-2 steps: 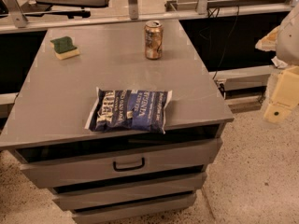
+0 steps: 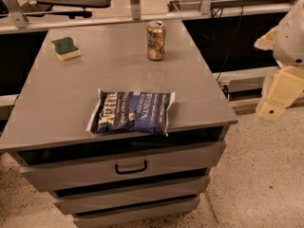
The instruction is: Pick orange can
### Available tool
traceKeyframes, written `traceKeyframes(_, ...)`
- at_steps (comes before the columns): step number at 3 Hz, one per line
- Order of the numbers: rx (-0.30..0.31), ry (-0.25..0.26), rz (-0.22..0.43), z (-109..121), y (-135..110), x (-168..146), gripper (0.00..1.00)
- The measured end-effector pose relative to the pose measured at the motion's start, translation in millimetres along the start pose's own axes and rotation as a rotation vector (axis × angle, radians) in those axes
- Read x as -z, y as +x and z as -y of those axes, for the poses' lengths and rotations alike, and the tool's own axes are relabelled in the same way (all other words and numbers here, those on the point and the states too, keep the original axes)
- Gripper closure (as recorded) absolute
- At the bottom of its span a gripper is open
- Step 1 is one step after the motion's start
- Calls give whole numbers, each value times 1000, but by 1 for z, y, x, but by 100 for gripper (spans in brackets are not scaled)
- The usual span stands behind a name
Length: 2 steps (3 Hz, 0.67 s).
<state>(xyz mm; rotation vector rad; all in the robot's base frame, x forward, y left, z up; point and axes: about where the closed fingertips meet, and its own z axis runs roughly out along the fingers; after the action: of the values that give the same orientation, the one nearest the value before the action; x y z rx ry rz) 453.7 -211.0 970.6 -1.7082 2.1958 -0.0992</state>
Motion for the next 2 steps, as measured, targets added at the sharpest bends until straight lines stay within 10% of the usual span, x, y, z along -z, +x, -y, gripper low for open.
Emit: traceKeyframes(2,-2,36,273,78,-61,-75,0)
